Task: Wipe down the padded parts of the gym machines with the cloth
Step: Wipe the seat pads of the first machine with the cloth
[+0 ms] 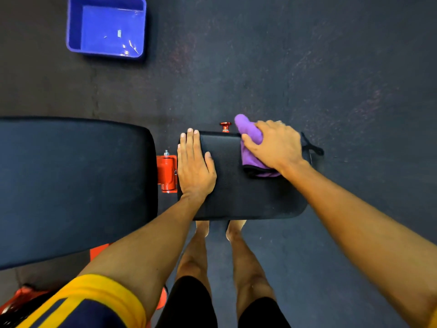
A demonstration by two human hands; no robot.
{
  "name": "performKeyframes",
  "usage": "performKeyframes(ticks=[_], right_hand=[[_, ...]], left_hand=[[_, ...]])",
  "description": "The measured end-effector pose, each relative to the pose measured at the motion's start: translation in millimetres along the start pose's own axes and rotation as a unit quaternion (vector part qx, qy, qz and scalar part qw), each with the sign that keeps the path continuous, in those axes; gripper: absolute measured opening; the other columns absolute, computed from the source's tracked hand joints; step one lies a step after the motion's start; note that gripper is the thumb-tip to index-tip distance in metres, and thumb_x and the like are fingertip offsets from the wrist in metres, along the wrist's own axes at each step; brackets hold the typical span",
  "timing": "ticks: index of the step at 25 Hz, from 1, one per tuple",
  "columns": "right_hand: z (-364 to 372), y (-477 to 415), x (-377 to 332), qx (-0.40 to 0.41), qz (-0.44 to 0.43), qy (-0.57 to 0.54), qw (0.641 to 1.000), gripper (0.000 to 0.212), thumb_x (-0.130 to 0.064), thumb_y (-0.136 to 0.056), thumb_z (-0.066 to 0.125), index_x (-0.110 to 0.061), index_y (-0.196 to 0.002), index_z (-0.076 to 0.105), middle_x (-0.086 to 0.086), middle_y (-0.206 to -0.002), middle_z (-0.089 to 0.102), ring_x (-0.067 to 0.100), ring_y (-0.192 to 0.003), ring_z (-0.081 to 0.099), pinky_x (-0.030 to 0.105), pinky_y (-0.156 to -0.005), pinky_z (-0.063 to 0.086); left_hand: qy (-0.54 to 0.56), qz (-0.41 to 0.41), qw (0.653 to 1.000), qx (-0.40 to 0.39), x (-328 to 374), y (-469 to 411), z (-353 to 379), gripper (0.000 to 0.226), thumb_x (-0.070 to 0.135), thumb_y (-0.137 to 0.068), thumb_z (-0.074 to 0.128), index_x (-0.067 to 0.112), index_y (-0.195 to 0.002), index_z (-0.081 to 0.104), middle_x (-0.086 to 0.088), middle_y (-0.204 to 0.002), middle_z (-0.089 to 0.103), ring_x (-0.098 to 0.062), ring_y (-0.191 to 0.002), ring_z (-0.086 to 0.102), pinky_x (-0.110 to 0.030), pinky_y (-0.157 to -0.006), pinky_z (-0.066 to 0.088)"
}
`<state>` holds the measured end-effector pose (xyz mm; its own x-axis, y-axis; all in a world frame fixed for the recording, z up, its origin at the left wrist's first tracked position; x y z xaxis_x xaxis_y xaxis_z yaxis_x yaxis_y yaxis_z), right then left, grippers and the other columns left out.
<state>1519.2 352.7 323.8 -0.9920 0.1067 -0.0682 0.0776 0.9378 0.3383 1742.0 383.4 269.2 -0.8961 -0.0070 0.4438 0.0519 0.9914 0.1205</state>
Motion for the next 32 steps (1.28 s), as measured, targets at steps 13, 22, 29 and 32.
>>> performKeyframes(ticks=[13, 22, 29, 32], right_hand=[[50.2, 97.2, -36.5, 0.061, -0.057, -0.023, 0.996, 0.083, -0.044, -0.089, 0.055, -0.018, -0.162, 0.026, 0.011, -0.170, 0.018, 0.031, -0.157, 0.013, 0.051, -0.127, 0.012], [57.5, 69.3, -56.3, 0.102, 0.055, -0.030, 0.993, 0.072, -0.045, -0.096, 0.050, -0.024, -0.162, 0.028, 0.013, -0.169, 0.018, 0.037, -0.157, 0.012, 0.058, -0.126, 0.008], [49.3, 106.7, 17.4, 0.100, 0.157, -0.036, 0.982, 0.074, -0.049, -0.099, 0.040, -0.016, -0.163, 0.021, 0.015, -0.170, 0.015, 0.035, -0.157, 0.013, 0.054, -0.126, 0.013], [35.7, 56.7, 22.0, 0.051, 0.232, -0.127, 0.963, 0.068, -0.051, -0.099, 0.047, -0.022, -0.160, 0.032, 0.013, -0.168, 0.023, 0.037, -0.155, 0.017, 0.055, -0.125, 0.011]], left_hand=[[-0.019, 0.035, 0.999, -0.030, -1.1, 1.2, 1.1, 0.063, 0.028, -0.101, 0.030, 0.005, -0.160, 0.022, -0.013, -0.168, 0.017, -0.027, -0.157, 0.010, -0.045, -0.128, 0.011], [0.014, 0.109, 0.993, -0.040, 2.4, 3.9, -0.4, 0.060, 0.012, -0.099, 0.038, 0.006, -0.158, 0.028, -0.011, -0.167, 0.022, -0.025, -0.157, 0.012, -0.042, -0.128, 0.004], [0.022, 0.246, 0.965, -0.083, 59.5, 1.9, 18.9, 0.053, 0.011, -0.102, 0.036, 0.001, -0.154, 0.036, -0.013, -0.163, 0.032, -0.026, -0.154, 0.021, -0.046, -0.128, 0.009], [0.038, 0.237, 0.967, -0.088, 83.3, 2.4, 29.5, 0.051, 0.012, -0.102, 0.039, 0.001, -0.152, 0.039, -0.013, -0.160, 0.038, -0.026, -0.153, 0.025, -0.042, -0.128, 0.006]])
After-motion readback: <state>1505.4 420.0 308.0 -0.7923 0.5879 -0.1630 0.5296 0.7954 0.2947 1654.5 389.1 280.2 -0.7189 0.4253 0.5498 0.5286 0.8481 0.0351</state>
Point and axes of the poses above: each hand's wrist, its own y-axis away from the middle knuckle, its own z-axis out of the palm, x = y × z, the point moved 2 cm from there along -y, towards the middle knuckle
